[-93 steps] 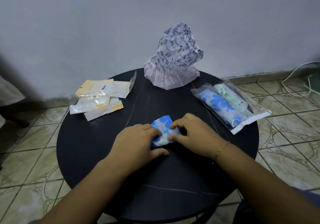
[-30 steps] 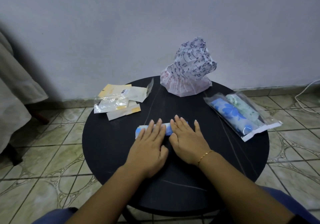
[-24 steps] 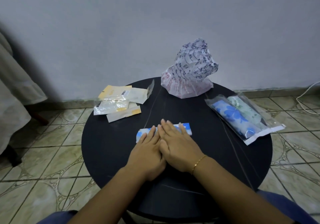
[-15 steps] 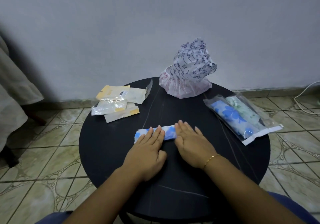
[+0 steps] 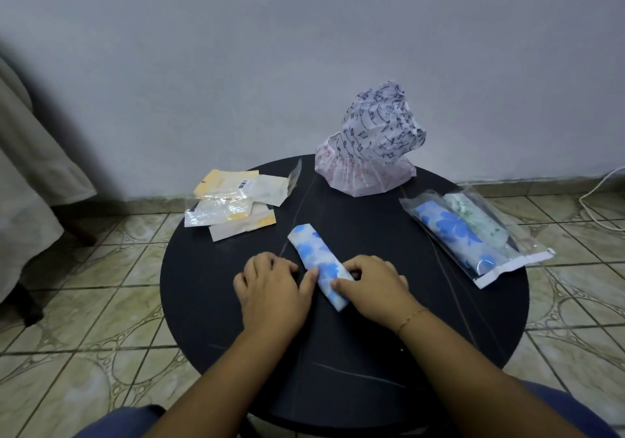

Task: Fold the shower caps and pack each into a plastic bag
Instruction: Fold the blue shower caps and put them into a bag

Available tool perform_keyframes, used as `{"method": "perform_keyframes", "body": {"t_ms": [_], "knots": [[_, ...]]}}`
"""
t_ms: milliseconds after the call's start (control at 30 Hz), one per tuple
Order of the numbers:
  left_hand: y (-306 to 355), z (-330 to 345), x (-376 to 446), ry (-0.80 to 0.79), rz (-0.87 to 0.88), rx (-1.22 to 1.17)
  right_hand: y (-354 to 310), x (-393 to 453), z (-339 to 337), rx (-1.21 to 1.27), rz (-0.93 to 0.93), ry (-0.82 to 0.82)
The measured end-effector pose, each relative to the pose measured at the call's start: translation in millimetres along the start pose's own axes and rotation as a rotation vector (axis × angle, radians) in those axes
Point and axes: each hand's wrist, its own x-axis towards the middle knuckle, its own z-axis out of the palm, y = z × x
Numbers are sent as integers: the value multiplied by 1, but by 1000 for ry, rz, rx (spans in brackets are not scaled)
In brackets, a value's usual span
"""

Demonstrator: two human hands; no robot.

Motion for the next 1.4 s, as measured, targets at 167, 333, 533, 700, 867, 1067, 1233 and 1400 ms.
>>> {"method": "perform_keyframes", "body": {"t_ms": [167,333,533,700,867,1067,1233,1400], "knots": [[16,-7,2,-142,-77,-528,-5,2,13,482,33,54],[28,-6,10,-217,-231,-1299,-13,7,7,705,21,53],[32,-1,35,-291,-309,-1461,-11,29,-10,914,22,-80],[38,4,52,-326,-258,-1422,-4,44,-17,970,24,-181],[38,22,66,-152,-114,-962,3,58,-20,890,70,-13],[50,35,108,45,57,-310,11,69,-23,749,26,57],[53,41,147,33,-9,-50,14,72,-25,760,20,42],[52,49,140,-6,79,128,13,70,-27,757,31,45]]}}
